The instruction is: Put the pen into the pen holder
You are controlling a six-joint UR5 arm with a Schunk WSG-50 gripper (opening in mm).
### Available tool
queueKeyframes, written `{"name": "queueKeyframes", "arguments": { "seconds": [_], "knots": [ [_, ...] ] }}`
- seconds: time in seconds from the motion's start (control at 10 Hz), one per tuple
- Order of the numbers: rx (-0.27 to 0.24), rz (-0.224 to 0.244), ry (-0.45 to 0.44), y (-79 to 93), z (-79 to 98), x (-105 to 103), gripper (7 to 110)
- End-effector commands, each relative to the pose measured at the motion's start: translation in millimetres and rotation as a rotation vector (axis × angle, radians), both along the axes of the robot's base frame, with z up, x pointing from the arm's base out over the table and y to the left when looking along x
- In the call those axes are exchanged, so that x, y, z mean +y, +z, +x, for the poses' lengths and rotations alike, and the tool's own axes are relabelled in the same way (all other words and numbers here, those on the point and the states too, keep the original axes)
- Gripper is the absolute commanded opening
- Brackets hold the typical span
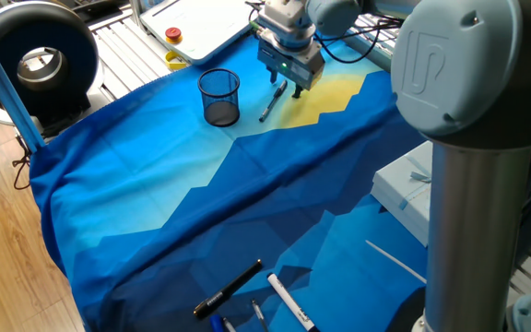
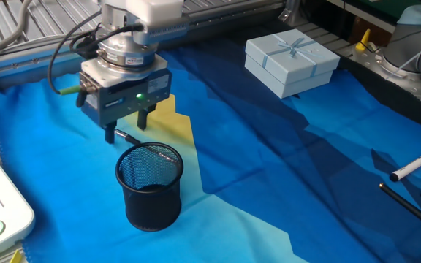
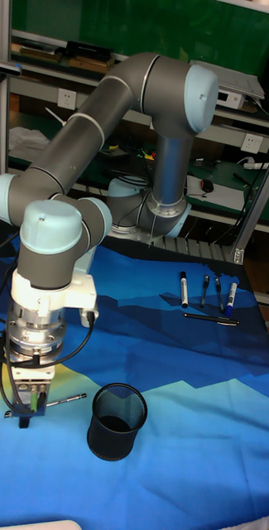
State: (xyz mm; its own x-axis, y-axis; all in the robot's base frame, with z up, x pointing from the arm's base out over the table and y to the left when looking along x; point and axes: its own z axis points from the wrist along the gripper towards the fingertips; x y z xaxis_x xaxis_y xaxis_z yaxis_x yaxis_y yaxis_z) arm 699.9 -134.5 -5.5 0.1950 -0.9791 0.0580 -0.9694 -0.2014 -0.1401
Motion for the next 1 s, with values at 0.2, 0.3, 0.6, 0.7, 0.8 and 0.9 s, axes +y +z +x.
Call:
{"name": "queueKeyframes", "arguments": {
  "seconds": [0.2,0.3,0.6,0.7,0.8,0.9],
  "knots": [
    [0.018,-0.013,-0.039,-14.8,3.3,1.7,66],
    [0.053,-0.038,-0.047,-17.8,-5.5,-3.9,44],
    [0.119,-0.127,-0.169,21.9,-15.7,-9.7,44],
    [0.102,-0.078,-0.207,30.2,-5.4,4.3,7],
    [0.076,0.018,-0.241,29.3,5.5,16.8,7],
    [0.076,0.042,-0.243,34.4,11.0,10.8,7]
  ]
}}
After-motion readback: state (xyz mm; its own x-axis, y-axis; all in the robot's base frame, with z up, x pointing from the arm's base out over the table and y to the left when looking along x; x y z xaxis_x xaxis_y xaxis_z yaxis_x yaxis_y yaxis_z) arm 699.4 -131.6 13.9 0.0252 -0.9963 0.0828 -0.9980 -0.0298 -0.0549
